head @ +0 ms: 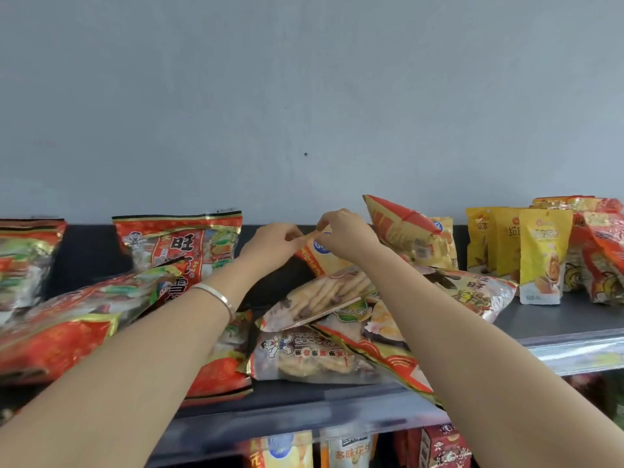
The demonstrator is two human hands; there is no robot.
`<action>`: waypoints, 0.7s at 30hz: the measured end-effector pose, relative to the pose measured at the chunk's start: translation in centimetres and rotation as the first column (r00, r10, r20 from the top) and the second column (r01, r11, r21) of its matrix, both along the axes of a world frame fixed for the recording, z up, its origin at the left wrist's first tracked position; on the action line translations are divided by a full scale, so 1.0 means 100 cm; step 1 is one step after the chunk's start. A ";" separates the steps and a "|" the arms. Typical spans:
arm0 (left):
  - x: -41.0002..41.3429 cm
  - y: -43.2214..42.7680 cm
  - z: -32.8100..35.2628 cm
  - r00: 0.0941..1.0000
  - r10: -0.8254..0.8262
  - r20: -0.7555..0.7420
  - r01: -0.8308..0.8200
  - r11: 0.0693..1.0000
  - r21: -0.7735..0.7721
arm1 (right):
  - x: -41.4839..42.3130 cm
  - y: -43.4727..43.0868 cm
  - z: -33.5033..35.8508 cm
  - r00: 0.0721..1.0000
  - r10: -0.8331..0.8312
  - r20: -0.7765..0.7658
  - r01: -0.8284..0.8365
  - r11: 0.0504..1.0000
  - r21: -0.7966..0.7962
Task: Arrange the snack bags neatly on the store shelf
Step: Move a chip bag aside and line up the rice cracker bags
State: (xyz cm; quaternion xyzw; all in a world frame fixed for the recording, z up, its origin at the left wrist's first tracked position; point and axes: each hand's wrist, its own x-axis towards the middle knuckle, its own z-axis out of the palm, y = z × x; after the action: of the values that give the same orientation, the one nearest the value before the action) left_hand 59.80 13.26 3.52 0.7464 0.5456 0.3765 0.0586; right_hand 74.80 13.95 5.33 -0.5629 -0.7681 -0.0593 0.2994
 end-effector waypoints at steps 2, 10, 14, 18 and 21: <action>-0.029 -0.006 0.001 0.997 0.056 -0.044 -0.056 0.998 0.009 | -0.027 0.005 -0.005 0.998 0.050 0.035 -0.049 0.999 -0.019; -0.149 -0.027 -0.004 0.962 0.241 -0.127 -0.246 0.969 -0.031 | -0.150 0.009 -0.024 0.956 0.293 0.011 -0.290 0.949 -0.122; -0.203 -0.035 -0.015 0.945 0.304 -0.117 -0.315 0.945 -0.087 | -0.197 0.013 -0.035 0.966 0.257 -0.028 -0.255 0.931 -0.261; -0.244 -0.043 -0.033 0.936 0.348 -0.054 -0.352 0.925 -0.140 | -0.232 0.011 -0.048 0.970 0.189 -0.151 -0.236 0.870 -0.433; -0.264 -0.044 -0.050 0.928 0.371 -0.038 -0.371 0.907 -0.198 | -0.249 0.008 -0.057 0.906 0.116 -0.407 -0.353 0.739 -0.574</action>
State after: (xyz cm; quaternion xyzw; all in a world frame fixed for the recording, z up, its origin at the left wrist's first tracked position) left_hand 33.44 8.90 -1.51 0.6194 0.7127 0.3236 0.0614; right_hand 49.92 14.73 -0.37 -0.5289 -0.7430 0.3421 0.2263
